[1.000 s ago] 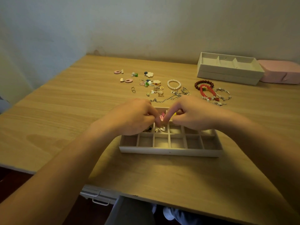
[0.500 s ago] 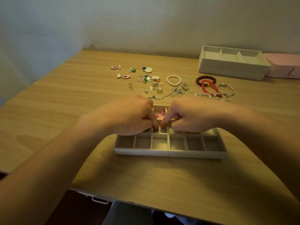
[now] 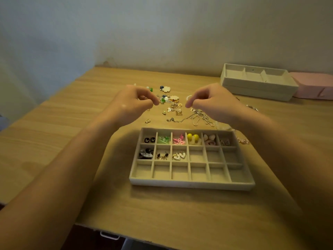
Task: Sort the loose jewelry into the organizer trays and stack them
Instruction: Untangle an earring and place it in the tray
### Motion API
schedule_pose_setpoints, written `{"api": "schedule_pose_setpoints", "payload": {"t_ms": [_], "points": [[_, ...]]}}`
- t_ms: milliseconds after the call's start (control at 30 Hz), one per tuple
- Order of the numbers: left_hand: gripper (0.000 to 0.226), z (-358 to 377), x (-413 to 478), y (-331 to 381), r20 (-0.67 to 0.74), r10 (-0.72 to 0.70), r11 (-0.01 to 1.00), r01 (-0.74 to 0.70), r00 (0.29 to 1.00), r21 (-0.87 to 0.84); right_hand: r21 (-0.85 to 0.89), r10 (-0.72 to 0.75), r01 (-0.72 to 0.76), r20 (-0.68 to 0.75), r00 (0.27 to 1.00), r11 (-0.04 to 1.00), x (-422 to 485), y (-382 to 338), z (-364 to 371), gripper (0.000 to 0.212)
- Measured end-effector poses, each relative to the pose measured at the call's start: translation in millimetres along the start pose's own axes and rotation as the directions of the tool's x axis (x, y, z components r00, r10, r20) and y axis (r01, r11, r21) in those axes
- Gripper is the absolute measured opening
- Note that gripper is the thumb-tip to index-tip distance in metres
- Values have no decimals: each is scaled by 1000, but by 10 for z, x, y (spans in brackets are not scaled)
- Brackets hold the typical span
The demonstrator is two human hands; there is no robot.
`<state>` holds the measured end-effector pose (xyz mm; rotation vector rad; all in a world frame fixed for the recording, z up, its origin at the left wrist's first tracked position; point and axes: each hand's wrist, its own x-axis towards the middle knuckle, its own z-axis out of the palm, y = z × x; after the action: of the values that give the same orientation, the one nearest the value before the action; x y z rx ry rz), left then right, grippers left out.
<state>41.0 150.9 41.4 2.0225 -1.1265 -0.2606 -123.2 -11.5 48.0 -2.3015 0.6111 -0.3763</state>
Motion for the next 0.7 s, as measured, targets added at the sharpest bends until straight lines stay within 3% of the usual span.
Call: {"api": "schedule_pose_setpoints", "payload": {"t_ms": [100, 267, 400, 500, 700], "points": [[17, 75, 210, -124, -37, -96, 995, 95, 995, -37, 22, 46, -45, -51, 998, 999, 243, 82, 75, 18], [12, 120, 464, -292, 17, -172, 981, 170, 985, 98, 4, 67, -67, 26, 997, 998, 507, 102, 196, 10], [3, 72, 394, -392, 165, -128, 980, 99, 978, 171, -32, 40, -39, 48, 998, 999, 625, 12, 319, 9], [11, 30, 351, -447, 287, -106, 969, 34, 952, 245, -44, 29, -26, 63, 998, 999, 697, -54, 402, 10], [10, 11, 343, -508, 280, -93, 953, 4, 956, 302, 11, 28, -29, 76, 997, 1000, 725, -162, 461, 10]]}}
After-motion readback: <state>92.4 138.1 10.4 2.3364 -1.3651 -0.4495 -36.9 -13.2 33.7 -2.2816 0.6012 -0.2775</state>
